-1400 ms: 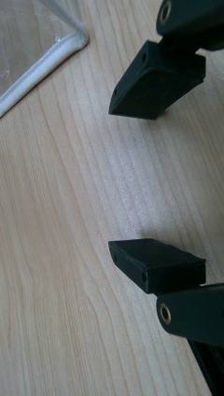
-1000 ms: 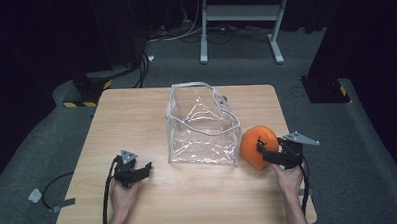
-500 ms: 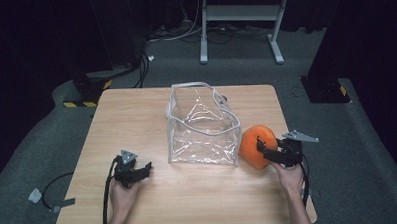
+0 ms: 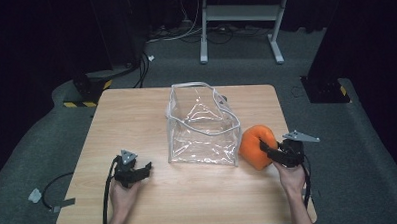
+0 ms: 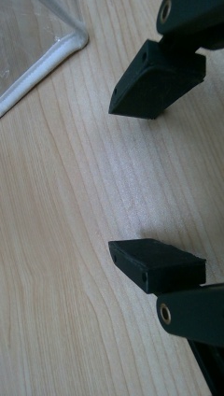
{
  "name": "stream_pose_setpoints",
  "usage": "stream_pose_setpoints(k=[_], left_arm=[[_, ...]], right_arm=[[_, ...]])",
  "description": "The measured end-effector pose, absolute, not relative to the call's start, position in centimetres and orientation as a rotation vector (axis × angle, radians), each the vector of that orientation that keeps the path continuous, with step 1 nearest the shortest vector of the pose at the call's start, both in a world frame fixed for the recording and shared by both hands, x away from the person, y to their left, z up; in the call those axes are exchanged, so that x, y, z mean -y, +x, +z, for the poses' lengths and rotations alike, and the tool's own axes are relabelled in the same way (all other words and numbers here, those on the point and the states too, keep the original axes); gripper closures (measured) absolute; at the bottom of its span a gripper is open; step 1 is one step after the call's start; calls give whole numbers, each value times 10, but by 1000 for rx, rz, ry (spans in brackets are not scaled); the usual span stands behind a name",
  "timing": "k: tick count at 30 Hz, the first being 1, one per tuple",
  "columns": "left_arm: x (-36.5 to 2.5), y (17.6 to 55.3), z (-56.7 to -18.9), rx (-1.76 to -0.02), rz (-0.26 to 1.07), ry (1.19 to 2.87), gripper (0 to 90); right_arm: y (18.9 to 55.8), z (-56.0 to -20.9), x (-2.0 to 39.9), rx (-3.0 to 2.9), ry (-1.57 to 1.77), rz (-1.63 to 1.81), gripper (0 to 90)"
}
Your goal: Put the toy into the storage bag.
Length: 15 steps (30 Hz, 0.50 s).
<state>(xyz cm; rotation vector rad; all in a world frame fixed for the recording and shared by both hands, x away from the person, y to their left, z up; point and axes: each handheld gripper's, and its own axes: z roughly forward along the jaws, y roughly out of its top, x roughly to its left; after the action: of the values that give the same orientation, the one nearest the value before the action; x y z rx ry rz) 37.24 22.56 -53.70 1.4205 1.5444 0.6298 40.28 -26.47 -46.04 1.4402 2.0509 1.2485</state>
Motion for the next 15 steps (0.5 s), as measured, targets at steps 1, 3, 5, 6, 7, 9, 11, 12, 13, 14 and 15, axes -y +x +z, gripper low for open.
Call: stream_pose_setpoints(k=[1,3,5,6,7,9,11,12,13,14,15], left_arm=[[-226,372,-537,-1544,630,1421,287],[-226,372,-537,-1544,629,1423,287],[-226,372,-537,-1544,629,1422,287],[-226,372,-537,-1544,630,1421,288],[-226,372,-537,-1544,629,1422,288],[-226,372,-537,-1544,629,1424,287],[-226,372,-537,-1545,629,1424,288],[-226,372,-537,-1544,629,1427,288],[-226,372,-537,-1545,629,1426,288],[-226,372,-537,-1545,629,1426,288],[-226,372,-537,-1545,629,1425,288]], right_arm=[[403,-460,265,-2050,1439,1250,572],[402,-460,265,-2048,1435,1254,591],[402,-460,265,-2045,1430,1258,605],[402,-459,266,-2043,1430,1261,609],[401,-459,266,-2041,1430,1266,613],[401,-458,268,-2036,1437,1279,618],[400,-458,269,-2037,1440,1280,622],[400,-457,269,-2037,1440,1278,623],[399,-457,270,-2036,1439,1276,624],[399,-456,270,-2033,1439,1279,625],[399,-456,271,-2031,1442,1282,626]])
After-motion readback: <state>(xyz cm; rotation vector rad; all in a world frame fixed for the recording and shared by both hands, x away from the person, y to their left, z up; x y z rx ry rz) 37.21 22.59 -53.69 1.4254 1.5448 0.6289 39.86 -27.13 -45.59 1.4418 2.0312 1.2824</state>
